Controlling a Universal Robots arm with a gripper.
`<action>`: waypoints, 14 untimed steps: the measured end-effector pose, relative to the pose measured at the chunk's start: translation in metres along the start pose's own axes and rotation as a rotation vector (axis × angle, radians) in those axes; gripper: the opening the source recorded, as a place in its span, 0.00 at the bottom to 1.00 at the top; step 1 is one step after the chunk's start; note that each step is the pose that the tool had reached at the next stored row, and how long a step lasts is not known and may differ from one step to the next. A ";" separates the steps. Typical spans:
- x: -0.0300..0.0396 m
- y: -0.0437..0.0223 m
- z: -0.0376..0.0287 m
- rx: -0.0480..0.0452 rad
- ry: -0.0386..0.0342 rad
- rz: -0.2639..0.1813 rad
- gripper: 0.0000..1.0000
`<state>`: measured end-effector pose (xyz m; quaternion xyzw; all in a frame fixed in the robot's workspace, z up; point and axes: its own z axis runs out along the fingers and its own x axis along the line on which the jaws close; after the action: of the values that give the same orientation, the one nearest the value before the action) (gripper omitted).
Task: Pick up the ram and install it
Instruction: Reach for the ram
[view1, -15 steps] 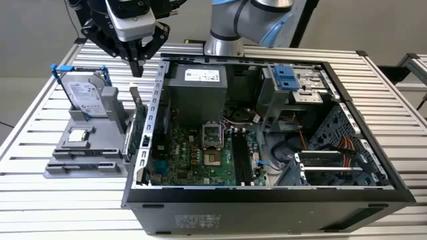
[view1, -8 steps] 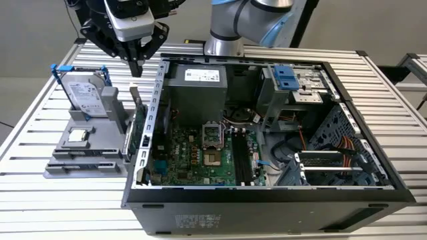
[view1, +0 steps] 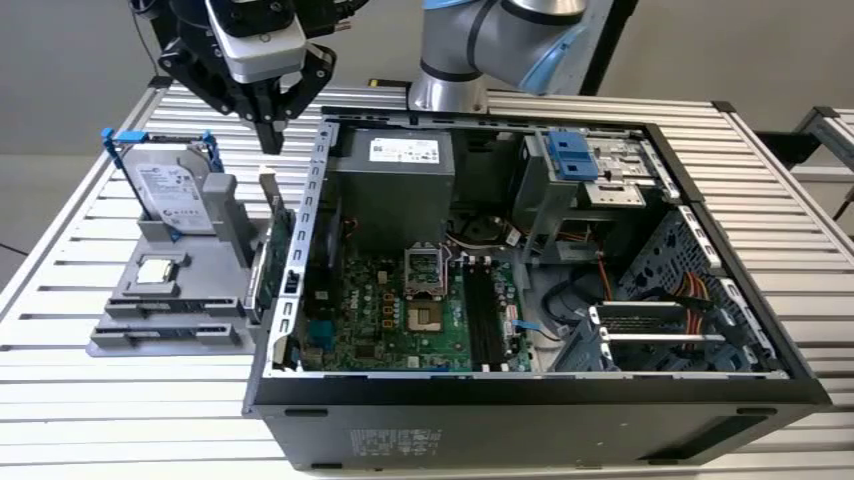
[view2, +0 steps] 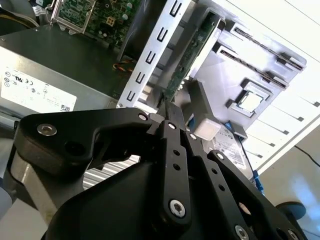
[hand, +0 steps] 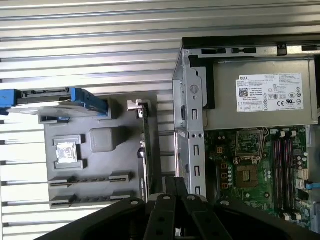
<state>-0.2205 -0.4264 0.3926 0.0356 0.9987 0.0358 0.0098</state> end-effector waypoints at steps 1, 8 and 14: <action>0.0002 0.0000 0.0000 0.0001 0.0000 0.000 0.00; 0.0032 -0.0003 -0.0001 0.0000 -0.0001 0.000 0.00; 0.0152 -0.0011 -0.0003 0.0000 0.0000 0.000 0.00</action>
<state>-0.2358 -0.4264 0.3926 0.0357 0.9987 0.0358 0.0098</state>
